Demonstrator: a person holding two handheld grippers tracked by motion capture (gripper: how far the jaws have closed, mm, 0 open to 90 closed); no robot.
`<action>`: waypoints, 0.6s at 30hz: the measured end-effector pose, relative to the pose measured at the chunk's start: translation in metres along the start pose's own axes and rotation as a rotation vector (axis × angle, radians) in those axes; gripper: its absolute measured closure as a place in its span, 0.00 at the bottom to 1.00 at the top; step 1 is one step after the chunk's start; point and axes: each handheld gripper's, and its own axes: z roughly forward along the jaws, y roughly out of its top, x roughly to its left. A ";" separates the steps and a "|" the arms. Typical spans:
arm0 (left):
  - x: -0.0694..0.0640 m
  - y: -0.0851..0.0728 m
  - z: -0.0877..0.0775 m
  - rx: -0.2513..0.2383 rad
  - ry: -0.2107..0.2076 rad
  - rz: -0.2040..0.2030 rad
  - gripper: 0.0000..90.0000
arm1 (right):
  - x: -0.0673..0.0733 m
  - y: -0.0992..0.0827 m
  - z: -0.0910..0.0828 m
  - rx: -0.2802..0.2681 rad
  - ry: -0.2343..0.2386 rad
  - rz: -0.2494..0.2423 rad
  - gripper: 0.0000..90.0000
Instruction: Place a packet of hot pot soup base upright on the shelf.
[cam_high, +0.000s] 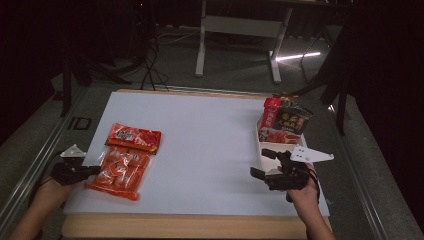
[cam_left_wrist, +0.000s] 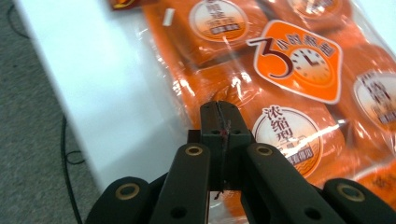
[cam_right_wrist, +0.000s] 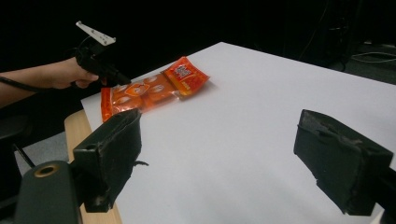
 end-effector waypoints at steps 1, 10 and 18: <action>-0.003 0.001 0.001 0.000 -0.007 0.003 1.00 | 0.000 0.000 0.000 -0.003 0.003 0.004 0.16; -0.028 0.011 0.014 0.001 -0.092 0.030 1.00 | 0.001 0.000 0.000 0.000 0.004 -0.002 0.16; -0.025 0.020 0.014 -0.004 -0.023 0.012 1.00 | 0.001 0.000 -0.001 -0.001 0.000 -0.003 0.16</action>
